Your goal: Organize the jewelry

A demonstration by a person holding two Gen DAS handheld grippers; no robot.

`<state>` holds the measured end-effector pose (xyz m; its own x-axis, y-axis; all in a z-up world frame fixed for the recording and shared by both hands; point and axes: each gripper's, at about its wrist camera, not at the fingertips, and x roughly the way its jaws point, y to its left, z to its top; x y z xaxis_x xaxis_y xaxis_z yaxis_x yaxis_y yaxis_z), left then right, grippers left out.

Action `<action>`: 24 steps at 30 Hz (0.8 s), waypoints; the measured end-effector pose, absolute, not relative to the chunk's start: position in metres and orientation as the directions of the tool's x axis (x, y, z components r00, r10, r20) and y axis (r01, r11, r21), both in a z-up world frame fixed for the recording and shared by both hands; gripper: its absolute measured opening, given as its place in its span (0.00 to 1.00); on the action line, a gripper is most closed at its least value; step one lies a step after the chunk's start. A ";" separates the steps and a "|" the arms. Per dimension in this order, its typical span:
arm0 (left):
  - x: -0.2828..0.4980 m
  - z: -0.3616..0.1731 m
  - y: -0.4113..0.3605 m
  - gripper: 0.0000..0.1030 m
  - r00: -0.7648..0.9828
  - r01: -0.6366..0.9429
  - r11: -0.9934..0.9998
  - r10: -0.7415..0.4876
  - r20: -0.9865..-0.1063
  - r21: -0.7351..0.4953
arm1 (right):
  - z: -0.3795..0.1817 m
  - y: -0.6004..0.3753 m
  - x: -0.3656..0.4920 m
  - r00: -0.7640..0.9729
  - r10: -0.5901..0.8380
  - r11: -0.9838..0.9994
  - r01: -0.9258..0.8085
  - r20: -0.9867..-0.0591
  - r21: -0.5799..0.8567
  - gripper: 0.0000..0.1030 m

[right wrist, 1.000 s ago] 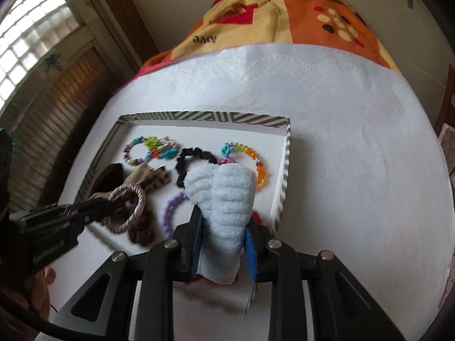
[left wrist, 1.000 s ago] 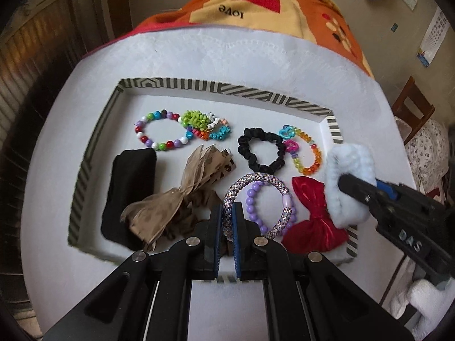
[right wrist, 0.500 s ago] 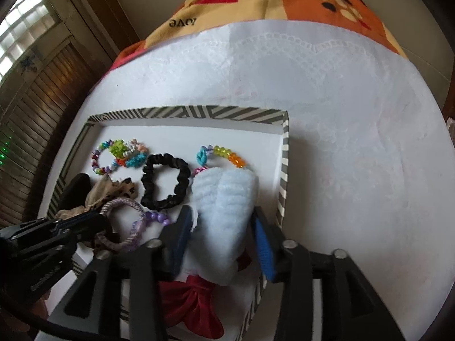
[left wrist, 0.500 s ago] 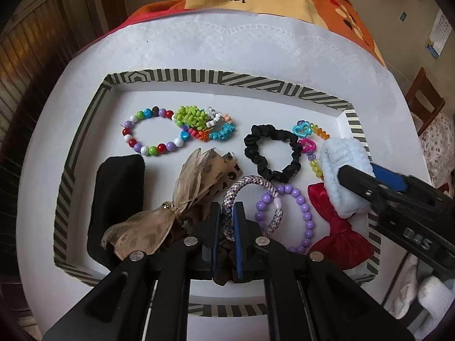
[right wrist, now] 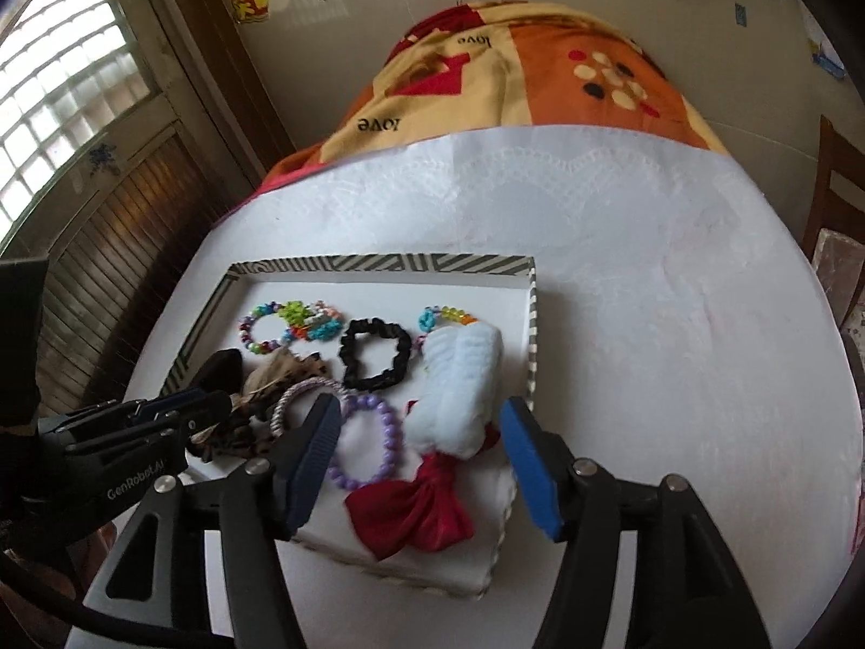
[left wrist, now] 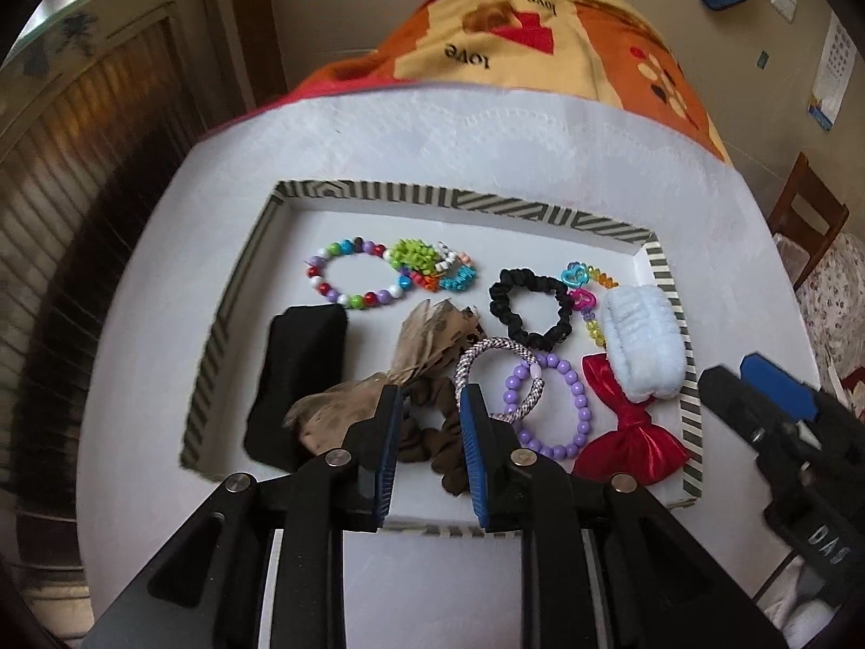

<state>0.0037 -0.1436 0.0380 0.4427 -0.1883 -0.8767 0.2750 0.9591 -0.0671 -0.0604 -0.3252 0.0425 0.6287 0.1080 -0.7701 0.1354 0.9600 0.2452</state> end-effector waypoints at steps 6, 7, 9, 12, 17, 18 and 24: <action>-0.011 0.056 -0.127 0.11 0.486 0.245 0.968 -0.170 -0.857 -0.053 | 0.047 -0.308 -0.073 0.636 0.099 0.960 0.141 -0.765 0.241 0.64; -0.013 0.057 -0.124 0.11 0.488 0.241 0.969 -0.169 -0.856 -0.054 | 0.048 -0.306 -0.075 0.637 0.096 0.960 0.144 -0.765 0.240 0.64; -0.018 0.060 -0.118 0.11 0.492 0.230 0.971 -0.167 -0.855 -0.058 | 0.050 -0.302 -0.079 0.639 0.096 0.958 0.148 -0.764 0.244 0.64; -0.025 0.064 -0.114 0.11 0.499 0.219 0.974 -0.164 -0.851 -0.059 | 0.054 -0.296 -0.083 0.642 0.090 0.960 0.148 -0.761 0.238 0.65; -0.036 0.070 -0.113 0.11 0.509 0.222 0.974 -0.157 -0.846 -0.047 | 0.064 -0.286 -0.090 0.648 0.081 0.967 0.131 -0.757 0.216 0.67; -0.038 0.071 -0.113 0.11 0.512 0.223 0.974 -0.158 -0.844 -0.047 | 0.065 -0.285 -0.091 0.649 0.083 0.967 0.130 -0.756 0.218 0.67; -0.047 0.081 -0.107 0.11 0.534 0.218 0.975 -0.159 -0.830 -0.046 | 0.073 -0.281 -0.098 0.658 0.076 0.969 0.130 -0.749 0.213 0.68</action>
<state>-0.0474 -0.1074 0.0813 0.5345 -0.1591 -0.8301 0.2185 0.9747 -0.0462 -0.0980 -0.2811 0.0726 0.6580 0.0765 -0.7492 0.1296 0.9685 0.2126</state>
